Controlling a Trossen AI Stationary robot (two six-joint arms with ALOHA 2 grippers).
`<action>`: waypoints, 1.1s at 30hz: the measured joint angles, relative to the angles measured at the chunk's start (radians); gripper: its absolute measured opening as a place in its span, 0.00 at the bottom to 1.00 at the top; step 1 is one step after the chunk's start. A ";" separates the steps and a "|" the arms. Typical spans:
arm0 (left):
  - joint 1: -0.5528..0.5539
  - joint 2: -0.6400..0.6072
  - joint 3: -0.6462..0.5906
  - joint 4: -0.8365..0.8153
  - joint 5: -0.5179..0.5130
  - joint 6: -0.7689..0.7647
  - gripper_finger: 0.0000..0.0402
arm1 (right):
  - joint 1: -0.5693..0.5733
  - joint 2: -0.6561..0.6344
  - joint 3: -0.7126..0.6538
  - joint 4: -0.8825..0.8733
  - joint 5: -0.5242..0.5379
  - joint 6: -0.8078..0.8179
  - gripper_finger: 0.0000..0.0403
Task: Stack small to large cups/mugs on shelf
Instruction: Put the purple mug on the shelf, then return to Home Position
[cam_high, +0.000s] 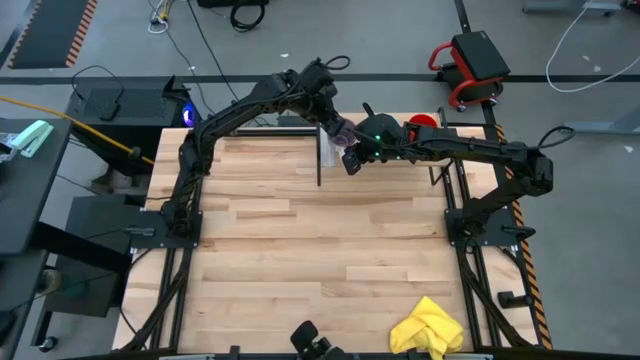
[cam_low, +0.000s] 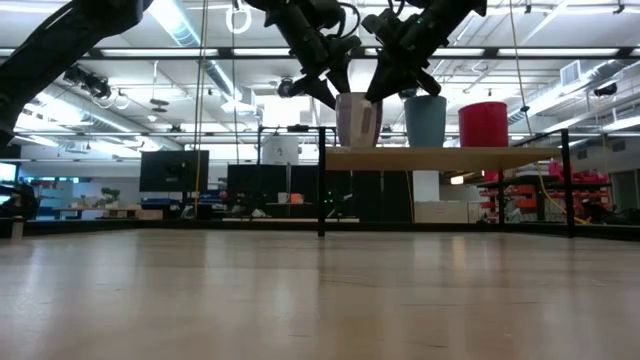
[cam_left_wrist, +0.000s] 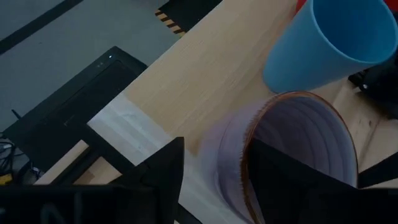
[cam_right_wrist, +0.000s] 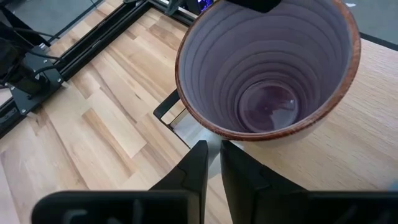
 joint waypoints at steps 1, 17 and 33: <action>0.000 0.000 0.000 0.000 0.000 -0.006 0.45 | 0.000 0.000 0.000 0.000 0.000 0.000 0.12; 0.003 0.000 0.000 0.001 0.010 -0.008 0.45 | 0.000 0.001 -0.001 0.012 0.001 0.000 0.12; 0.004 0.000 0.000 0.000 0.011 -0.007 0.44 | 0.010 -0.023 -0.002 0.014 0.029 0.000 0.12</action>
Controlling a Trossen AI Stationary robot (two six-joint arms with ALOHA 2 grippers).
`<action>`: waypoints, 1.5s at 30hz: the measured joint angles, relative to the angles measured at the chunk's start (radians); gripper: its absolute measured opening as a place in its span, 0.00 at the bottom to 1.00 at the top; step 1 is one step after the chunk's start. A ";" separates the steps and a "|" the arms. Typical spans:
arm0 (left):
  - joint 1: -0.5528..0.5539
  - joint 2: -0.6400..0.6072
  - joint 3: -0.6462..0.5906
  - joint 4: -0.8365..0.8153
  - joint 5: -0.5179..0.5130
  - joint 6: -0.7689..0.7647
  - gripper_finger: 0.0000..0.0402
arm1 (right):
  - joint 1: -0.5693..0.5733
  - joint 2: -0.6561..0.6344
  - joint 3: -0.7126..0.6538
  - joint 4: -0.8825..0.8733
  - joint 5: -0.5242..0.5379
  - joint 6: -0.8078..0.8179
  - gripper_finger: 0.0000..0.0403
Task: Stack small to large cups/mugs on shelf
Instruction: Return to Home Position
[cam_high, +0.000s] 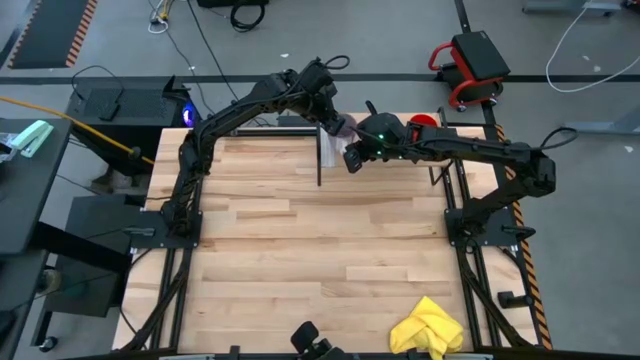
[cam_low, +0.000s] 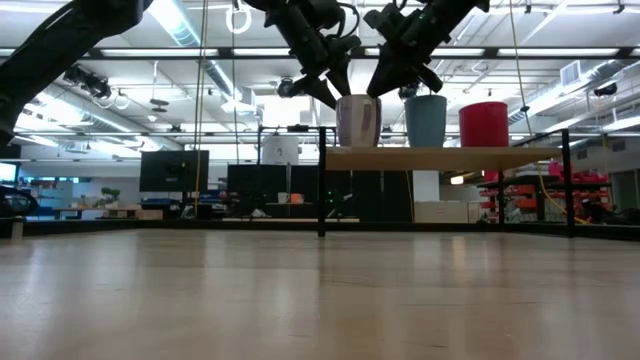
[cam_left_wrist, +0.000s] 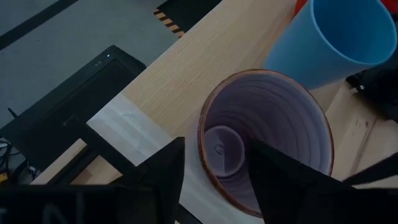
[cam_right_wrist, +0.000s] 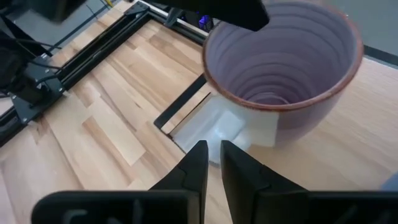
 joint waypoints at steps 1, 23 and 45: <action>0.000 0.000 0.000 -0.001 0.000 0.000 0.44 | 0.004 0.000 0.000 0.000 0.000 0.000 0.12; -0.030 -0.186 0.022 -0.067 0.058 -0.058 0.43 | 0.137 -0.083 0.394 -0.466 0.089 -0.108 0.12; -0.240 -0.326 0.020 -0.117 0.064 -0.160 0.44 | 0.540 -0.386 0.389 -0.602 0.088 0.093 0.12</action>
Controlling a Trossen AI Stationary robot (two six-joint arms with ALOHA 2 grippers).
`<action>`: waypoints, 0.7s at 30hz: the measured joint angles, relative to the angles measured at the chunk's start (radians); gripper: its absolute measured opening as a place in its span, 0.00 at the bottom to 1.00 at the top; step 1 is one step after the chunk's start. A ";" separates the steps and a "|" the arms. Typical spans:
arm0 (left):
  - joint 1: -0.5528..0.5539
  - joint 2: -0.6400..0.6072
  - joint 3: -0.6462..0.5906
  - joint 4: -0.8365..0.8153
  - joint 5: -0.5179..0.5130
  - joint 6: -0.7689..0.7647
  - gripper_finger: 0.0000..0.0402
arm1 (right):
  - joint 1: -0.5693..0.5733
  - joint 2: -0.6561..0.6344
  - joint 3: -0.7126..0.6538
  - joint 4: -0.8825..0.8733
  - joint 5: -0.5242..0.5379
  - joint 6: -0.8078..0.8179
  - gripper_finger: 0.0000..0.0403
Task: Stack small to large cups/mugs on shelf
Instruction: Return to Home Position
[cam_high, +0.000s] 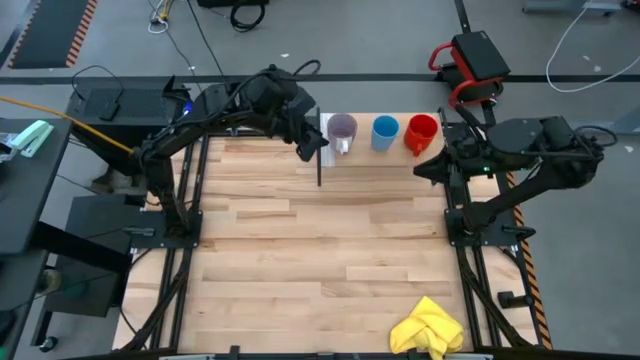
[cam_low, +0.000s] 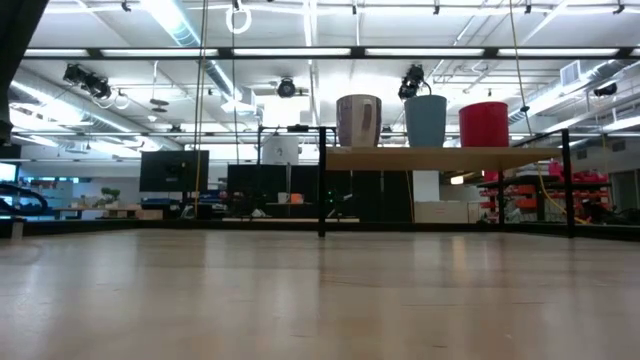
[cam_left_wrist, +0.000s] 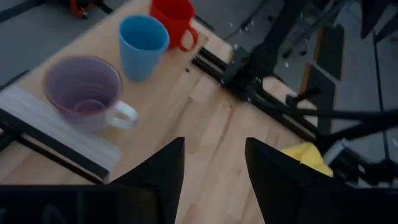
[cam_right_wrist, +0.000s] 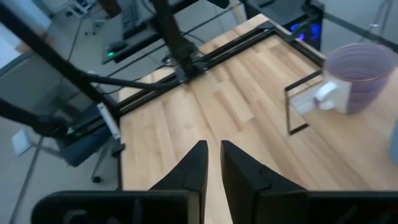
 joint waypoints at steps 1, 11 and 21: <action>-0.006 -0.001 -0.001 -0.008 0.000 0.001 0.44 | 0.012 0.000 0.000 0.000 0.000 0.007 0.12; -0.044 -0.021 -0.001 -0.076 -0.001 0.010 0.44 | 0.042 -0.003 0.000 -0.036 0.000 -0.016 0.12; -0.092 -0.048 0.000 -0.274 -0.119 0.029 0.45 | 0.087 -0.054 0.000 -0.004 0.014 0.022 0.12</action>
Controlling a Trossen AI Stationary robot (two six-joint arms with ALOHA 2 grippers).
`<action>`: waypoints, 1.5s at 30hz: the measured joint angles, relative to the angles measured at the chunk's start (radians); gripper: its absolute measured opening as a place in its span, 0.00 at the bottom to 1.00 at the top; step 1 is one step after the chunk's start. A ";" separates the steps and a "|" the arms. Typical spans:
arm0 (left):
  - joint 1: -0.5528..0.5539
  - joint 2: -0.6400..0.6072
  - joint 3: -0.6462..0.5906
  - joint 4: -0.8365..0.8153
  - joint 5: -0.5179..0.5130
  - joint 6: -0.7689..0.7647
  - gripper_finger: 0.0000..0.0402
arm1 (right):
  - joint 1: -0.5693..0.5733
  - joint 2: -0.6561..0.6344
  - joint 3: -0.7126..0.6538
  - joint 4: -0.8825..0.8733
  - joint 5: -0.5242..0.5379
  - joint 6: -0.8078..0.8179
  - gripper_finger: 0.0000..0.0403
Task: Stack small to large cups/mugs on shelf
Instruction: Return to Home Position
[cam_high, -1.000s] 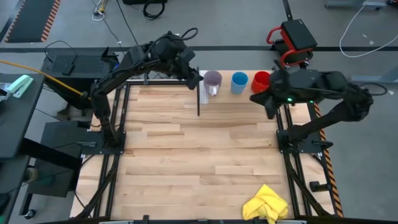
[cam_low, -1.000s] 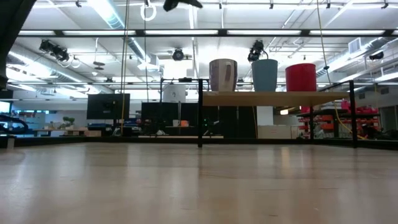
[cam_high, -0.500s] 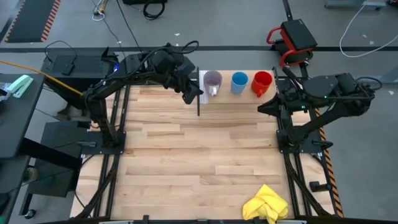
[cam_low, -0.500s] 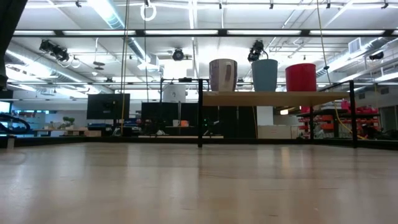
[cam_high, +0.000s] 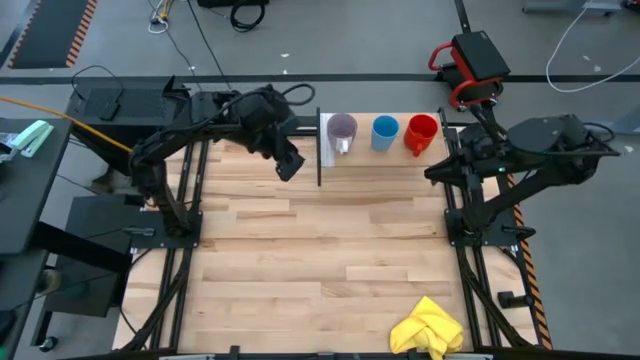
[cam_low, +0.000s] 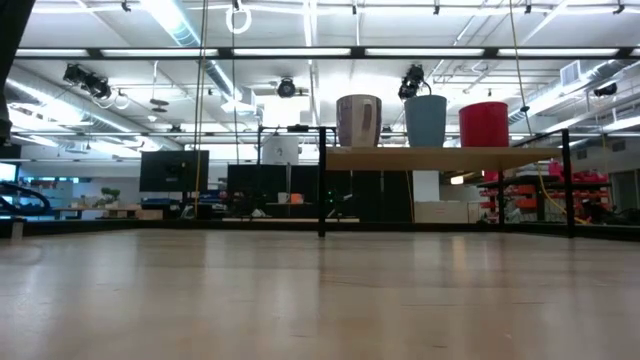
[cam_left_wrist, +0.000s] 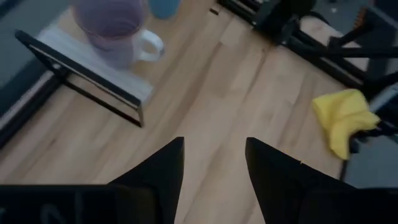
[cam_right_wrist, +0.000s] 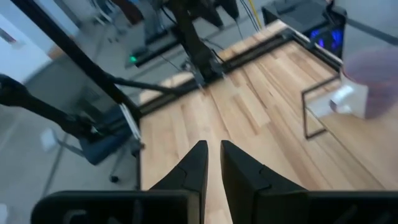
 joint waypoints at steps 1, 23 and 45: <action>-0.011 -0.007 0.000 -0.005 -0.021 0.001 0.45 | 0.008 -0.005 0.000 0.016 0.007 -0.001 0.12; -0.428 -0.142 -0.005 0.083 -0.356 -0.007 0.44 | 0.200 -0.066 -0.232 0.439 0.170 -0.082 0.12; -0.486 0.068 -0.006 0.215 -0.539 -0.108 0.44 | 0.283 -0.333 -0.631 0.718 0.205 -0.062 0.12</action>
